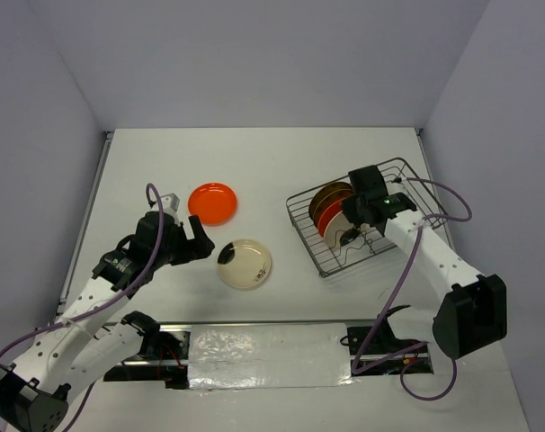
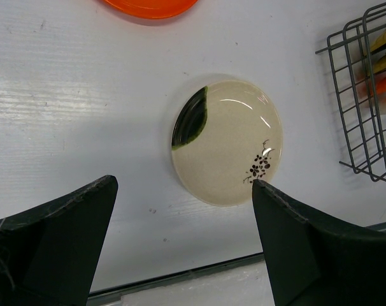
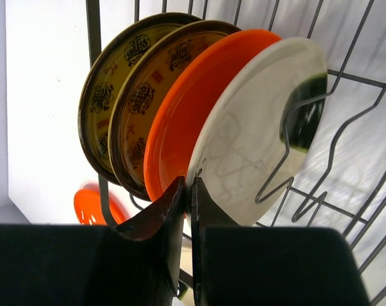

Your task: Unload the plates from the dish rack

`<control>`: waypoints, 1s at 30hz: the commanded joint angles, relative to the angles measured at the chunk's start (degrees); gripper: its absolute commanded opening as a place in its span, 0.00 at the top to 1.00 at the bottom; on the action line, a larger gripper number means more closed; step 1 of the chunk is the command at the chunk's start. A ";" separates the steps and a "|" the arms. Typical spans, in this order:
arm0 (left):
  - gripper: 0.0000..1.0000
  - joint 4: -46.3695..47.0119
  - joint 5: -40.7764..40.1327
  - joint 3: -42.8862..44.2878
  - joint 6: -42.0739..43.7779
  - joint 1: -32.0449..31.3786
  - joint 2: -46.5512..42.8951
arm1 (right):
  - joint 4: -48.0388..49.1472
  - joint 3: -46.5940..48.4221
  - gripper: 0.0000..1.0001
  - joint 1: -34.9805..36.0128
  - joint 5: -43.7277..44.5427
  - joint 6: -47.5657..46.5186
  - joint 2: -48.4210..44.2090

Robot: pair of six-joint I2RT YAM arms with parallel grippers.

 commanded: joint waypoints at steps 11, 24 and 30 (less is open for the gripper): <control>0.01 -1.03 0.29 3.53 -0.27 -0.35 -0.81 | -4.56 8.80 0.92 -0.35 -1.83 -1.45 -10.50; 0.00 -3.86 4.68 19.96 -10.37 -0.35 -5.03 | -3.21 34.76 1.00 9.28 -24.15 -52.19 -9.21; 0.00 -3.40 8.64 25.50 -14.94 -0.26 -1.87 | -17.73 38.54 1.00 42.76 -2.23 -80.53 -0.67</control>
